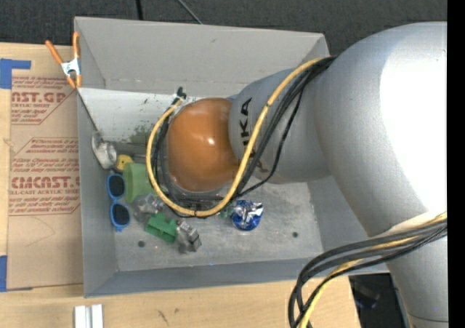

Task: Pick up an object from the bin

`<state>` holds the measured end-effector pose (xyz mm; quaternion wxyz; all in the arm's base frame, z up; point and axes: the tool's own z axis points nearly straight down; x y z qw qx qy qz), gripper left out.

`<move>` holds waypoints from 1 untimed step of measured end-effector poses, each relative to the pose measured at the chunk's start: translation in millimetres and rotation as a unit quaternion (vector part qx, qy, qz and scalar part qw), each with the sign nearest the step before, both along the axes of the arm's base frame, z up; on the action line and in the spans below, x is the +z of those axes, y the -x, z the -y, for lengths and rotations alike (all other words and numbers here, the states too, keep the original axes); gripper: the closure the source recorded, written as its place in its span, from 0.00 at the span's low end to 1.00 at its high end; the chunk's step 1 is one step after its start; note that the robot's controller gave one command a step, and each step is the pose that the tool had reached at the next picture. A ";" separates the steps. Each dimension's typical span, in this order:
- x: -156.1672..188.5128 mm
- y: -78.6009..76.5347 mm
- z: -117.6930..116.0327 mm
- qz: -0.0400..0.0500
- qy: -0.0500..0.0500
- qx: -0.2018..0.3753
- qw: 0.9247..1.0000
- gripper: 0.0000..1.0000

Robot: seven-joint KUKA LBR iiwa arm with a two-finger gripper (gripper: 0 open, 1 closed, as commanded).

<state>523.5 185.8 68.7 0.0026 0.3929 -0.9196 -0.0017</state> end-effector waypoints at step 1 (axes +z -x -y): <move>1.0 -2.2 1.4 0.003 -0.001 -0.002 1.000 1.00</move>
Offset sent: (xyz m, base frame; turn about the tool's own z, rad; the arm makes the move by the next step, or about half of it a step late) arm 0.0000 0.0000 0.0000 0.0000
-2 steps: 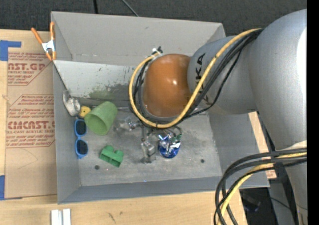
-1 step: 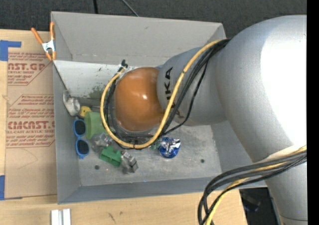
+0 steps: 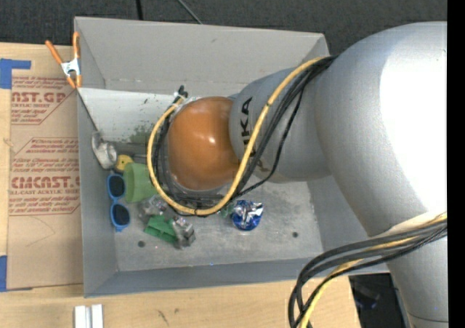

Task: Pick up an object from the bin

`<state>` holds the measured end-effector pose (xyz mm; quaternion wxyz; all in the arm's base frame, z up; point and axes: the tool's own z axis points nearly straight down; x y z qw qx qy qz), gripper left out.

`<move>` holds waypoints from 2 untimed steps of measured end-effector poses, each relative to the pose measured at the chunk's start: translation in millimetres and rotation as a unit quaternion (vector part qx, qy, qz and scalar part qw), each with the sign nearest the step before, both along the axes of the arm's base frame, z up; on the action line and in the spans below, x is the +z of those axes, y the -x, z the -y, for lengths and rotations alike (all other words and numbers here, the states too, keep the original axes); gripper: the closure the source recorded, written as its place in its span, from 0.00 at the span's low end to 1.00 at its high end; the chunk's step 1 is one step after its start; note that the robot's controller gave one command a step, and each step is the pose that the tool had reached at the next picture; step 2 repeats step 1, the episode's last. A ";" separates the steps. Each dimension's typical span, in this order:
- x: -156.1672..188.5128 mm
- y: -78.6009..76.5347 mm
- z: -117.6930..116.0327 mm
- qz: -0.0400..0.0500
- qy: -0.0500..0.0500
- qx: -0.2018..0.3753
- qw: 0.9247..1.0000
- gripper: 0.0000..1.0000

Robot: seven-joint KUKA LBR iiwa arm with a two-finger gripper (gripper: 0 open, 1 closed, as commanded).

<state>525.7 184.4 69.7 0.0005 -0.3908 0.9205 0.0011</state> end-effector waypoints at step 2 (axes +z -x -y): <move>148.8 -6.8 4.0 0.005 -0.001 0.038 0.999 1.00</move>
Offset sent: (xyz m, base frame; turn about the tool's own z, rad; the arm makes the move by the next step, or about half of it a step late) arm 0.0047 -0.0055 0.1442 -0.0773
